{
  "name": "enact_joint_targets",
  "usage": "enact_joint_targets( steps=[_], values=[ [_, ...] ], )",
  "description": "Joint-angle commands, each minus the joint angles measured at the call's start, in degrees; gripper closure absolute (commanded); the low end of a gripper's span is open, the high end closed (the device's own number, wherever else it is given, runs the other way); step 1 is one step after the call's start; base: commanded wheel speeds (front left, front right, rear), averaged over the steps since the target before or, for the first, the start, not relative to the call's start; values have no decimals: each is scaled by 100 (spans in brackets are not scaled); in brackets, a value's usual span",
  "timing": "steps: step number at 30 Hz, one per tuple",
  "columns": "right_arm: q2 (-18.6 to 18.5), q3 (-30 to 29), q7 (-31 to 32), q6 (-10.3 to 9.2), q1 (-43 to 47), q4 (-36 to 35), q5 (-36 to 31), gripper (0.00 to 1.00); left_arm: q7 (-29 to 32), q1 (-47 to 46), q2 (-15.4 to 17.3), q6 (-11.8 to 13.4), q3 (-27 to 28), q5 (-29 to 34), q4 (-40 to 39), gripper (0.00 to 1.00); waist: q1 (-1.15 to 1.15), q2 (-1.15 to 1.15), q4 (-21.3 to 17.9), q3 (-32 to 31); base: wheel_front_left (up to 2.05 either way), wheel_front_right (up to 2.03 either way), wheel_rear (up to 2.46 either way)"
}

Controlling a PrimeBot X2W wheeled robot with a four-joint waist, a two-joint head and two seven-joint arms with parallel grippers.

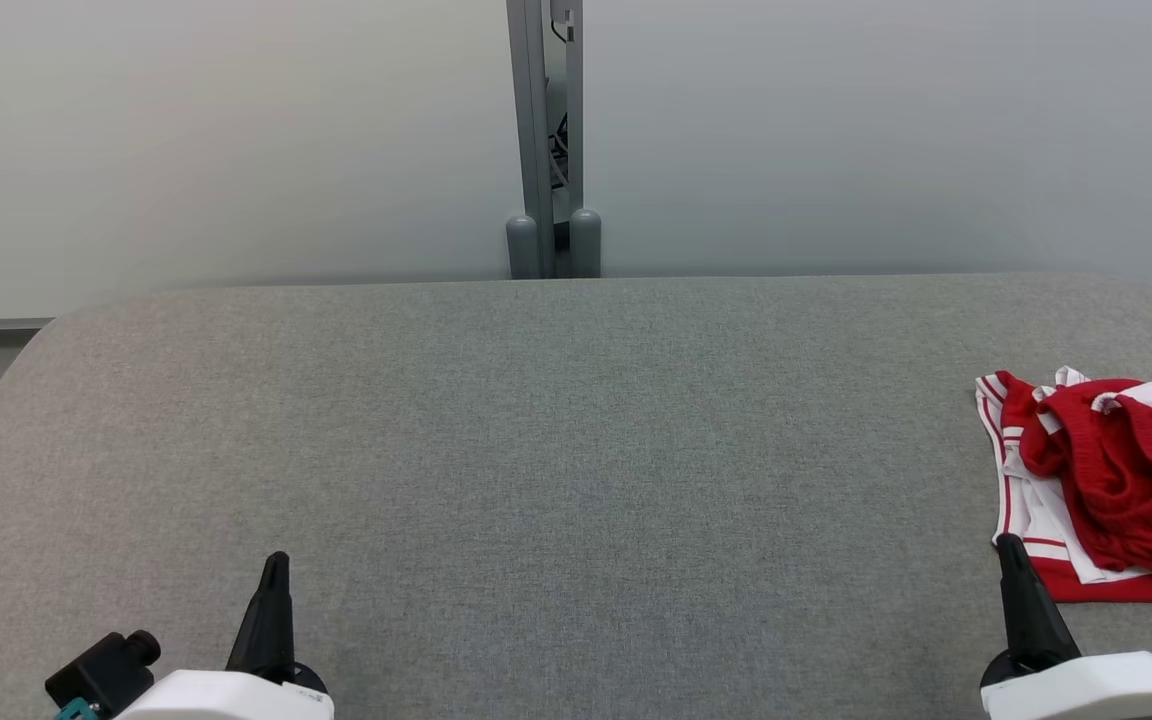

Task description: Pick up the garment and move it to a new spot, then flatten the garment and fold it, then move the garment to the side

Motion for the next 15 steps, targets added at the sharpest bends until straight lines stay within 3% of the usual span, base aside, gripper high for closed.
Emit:
enact_joint_targets(
  steps=[1, 15],
  values=[
    [-48, -35, 46, 0, -67, -125, 178, 100, 32, -176, 27, -60, 52, -157, -90, 100, 0, 0, 0, 3, 0, 0, 0],
    [-59, -161, 294, 0, -54, -279, 1207, 100, 323, -294, 33, -176, 204, -1102, -115, 100, 0, 0, 2, 43, 0, 0, 0]
  ],
)
